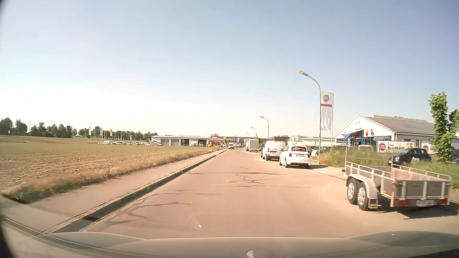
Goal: Follow the waypoints while adhering to traffic rules and regulations
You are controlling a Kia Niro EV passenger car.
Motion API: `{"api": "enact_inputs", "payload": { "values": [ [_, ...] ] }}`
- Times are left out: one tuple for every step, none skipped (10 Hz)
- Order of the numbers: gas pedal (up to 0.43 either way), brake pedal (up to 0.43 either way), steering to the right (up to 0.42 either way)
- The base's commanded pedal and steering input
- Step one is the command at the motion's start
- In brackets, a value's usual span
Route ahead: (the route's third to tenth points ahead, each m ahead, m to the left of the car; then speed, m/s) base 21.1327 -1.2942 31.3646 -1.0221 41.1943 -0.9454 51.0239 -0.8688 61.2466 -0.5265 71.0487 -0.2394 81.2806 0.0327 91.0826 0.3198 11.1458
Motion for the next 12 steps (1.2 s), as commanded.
{"api": "enact_inputs", "payload": {
  "values": [
    [0.0, 0.0, 0.0],
    [0.0, 0.0, 0.0],
    [0.0, 0.0, 0.0],
    [0.0, 0.0, 0.0],
    [0.0, 0.0, 0.0],
    [0.0, 0.0, 0.0],
    [0.0, 0.0, 0.0],
    [0.0, 0.0, 0.0],
    [0.0, 0.0, 0.0],
    [0.0, 0.0, 0.0],
    [0.0, 0.0, 0.0],
    [0.0, 0.0, 0.0]
  ]
}}
